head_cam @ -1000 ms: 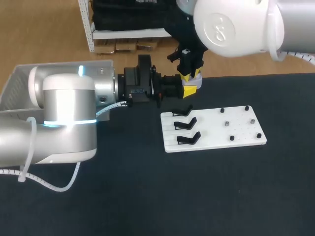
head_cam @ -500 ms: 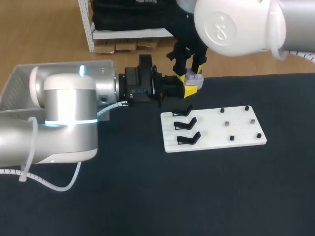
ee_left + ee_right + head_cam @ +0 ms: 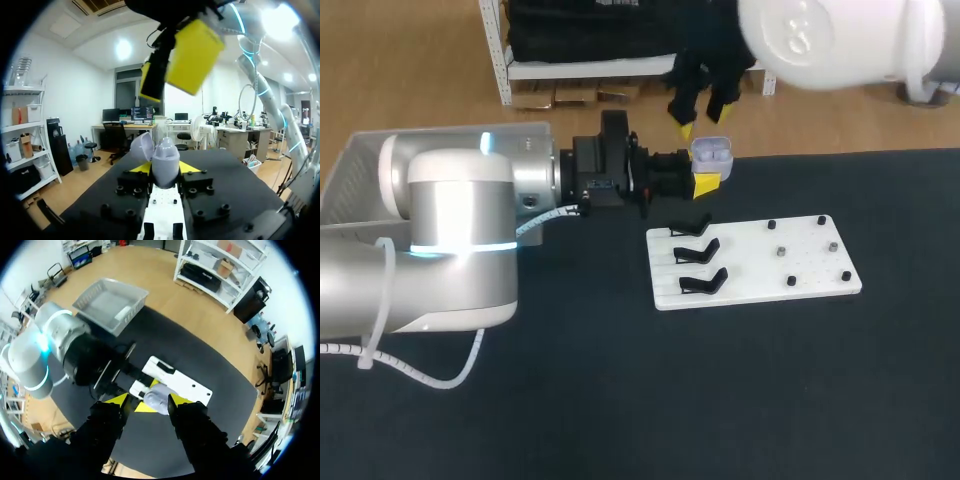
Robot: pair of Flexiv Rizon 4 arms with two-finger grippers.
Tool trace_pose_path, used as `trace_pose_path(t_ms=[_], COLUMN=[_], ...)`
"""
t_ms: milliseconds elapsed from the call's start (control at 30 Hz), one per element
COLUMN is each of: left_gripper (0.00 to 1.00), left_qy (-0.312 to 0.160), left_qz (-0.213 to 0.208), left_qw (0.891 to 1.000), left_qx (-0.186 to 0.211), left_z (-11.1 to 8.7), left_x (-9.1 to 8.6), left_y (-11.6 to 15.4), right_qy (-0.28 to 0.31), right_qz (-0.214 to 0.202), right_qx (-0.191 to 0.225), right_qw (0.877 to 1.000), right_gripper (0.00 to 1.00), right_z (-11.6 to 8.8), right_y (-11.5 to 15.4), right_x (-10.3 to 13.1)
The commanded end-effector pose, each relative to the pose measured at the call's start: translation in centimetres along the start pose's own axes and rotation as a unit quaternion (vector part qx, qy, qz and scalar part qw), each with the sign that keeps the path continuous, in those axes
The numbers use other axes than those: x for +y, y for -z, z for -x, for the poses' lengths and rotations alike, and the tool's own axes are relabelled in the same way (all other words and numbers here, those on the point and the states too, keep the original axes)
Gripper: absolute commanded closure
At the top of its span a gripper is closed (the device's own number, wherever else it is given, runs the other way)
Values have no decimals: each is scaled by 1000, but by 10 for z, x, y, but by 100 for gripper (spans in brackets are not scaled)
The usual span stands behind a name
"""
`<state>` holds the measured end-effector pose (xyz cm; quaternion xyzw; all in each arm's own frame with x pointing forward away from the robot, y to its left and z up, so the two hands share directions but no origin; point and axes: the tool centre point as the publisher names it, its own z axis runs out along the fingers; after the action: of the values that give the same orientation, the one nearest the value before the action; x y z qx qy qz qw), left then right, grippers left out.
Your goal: Pick up each earbud case from the left stands, insert the matching earbuds, close the lid, and place the case in the box.
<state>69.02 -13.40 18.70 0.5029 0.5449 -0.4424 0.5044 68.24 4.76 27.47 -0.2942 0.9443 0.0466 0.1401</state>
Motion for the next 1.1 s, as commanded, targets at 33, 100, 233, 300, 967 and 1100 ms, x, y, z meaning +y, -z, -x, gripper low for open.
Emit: trace_pose_path(t_ms=[33,100,233,300,967,1100], left_gripper=[100,100,100,100,100,100], left_qy=[-2,-2,-2,-2,-2,-2], left_qz=[4,4,4,4,4,4], left_qw=[1000,1000,1000,1000,1000,1000], left_qx=[-5,-5,-5,-5,-5,-5], left_z=[-2,-2,-2,-2,-2,-2], left_x=[-2,-2,-2,-2,-2,-2], left_y=[0,0,0,0,0,0], right_qy=[-15,-30,-57,-70,-100,-104], right_qz=[-1,4,-11,-14,-15,-4], right_qx=[-6,0,-4,-5,23,17], right_qw=[1000,1000,998,997,995,994], right_gripper=[51,51,51,52,54,54], right_z=[10,17,31,36,-5,-10], right_y=[-15,-23,-42,-49,-57,-51], right_x=[-12,-20,-41,-50,-59,-53])
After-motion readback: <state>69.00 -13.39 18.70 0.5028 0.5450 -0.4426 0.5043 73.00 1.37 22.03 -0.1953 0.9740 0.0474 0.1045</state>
